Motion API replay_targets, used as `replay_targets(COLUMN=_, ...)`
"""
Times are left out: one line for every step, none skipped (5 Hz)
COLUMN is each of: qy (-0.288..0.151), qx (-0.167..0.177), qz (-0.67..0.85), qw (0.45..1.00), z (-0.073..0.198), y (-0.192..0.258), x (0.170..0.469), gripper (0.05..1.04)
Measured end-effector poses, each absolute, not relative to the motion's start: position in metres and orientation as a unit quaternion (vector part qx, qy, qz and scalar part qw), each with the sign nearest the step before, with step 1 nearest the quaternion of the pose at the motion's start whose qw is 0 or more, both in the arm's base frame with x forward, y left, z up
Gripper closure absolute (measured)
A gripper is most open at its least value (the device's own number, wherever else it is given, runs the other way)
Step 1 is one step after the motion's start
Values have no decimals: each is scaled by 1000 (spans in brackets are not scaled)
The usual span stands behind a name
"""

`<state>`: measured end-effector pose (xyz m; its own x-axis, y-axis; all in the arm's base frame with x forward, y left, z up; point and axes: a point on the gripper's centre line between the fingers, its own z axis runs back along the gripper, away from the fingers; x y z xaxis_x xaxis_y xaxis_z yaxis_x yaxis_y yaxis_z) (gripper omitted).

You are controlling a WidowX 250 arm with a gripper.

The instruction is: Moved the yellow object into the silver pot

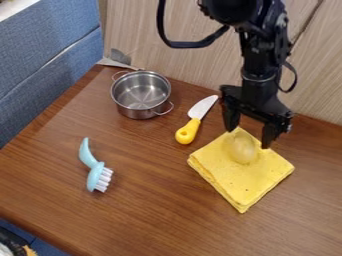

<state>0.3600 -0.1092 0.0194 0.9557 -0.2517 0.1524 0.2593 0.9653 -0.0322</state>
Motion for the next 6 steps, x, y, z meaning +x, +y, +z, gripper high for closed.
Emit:
replay_targets(qy=-60, qx=-12, qz=-126, qw=990, z=14, y=-104, x=355, gripper=117)
replay_targets(qy=-52, qx=2, qz=-123, qw=991, z=8, y=-99, x=349, gripper=390)
replay_targets(qy=-53, qx=1, qz=-122, qw=991, z=8, y=-98, x=349, gripper=480)
replay_targets(qy=-55, qx=1, qz=-122, qw=991, z=5, y=-98, x=348, gripper=480)
replay_targets(qy=-51, qx=2, qz=-138, qw=989, z=7, y=-98, x=348, gripper=480)
replay_targets(qy=-76, qx=4, qz=-143, qw=987, z=30, y=-88, x=352, gripper=480)
